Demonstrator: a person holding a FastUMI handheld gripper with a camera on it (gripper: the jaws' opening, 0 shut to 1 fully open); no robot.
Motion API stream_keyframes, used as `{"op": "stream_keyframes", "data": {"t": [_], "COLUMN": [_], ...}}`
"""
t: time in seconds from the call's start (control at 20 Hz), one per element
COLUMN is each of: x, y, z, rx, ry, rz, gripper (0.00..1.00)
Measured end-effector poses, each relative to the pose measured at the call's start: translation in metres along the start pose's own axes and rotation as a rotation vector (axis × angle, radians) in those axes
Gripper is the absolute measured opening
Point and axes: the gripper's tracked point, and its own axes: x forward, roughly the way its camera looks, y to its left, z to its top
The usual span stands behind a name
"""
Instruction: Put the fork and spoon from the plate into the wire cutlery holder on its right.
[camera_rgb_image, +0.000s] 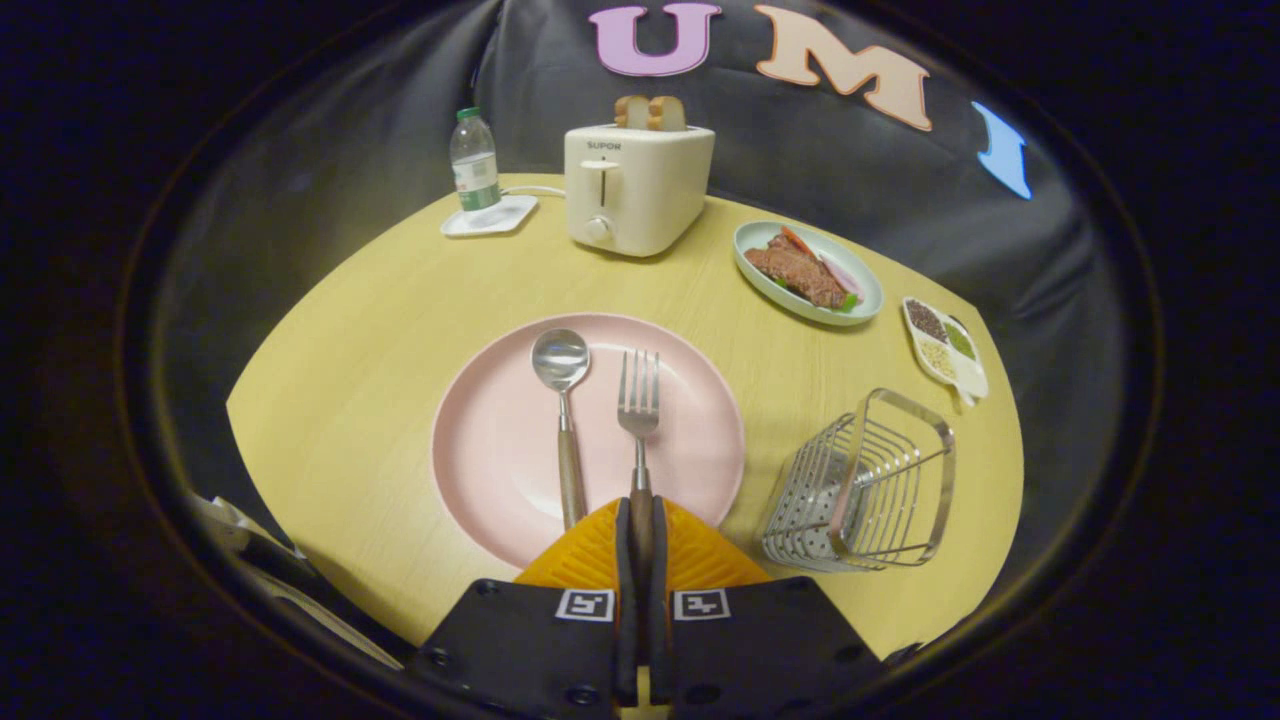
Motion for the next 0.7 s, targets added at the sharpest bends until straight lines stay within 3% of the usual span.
{"op": "stream_keyframes", "data": {"t": [0.35, 0.7], "x": [-0.047, -0.085], "y": [-0.034, -0.104], "z": [0.016, 0.015], "rx": [-0.041, -0.129], "ry": [0.014, 0.064], "rz": [0.023, -0.043], "gripper": [0.08, 0.08]}}
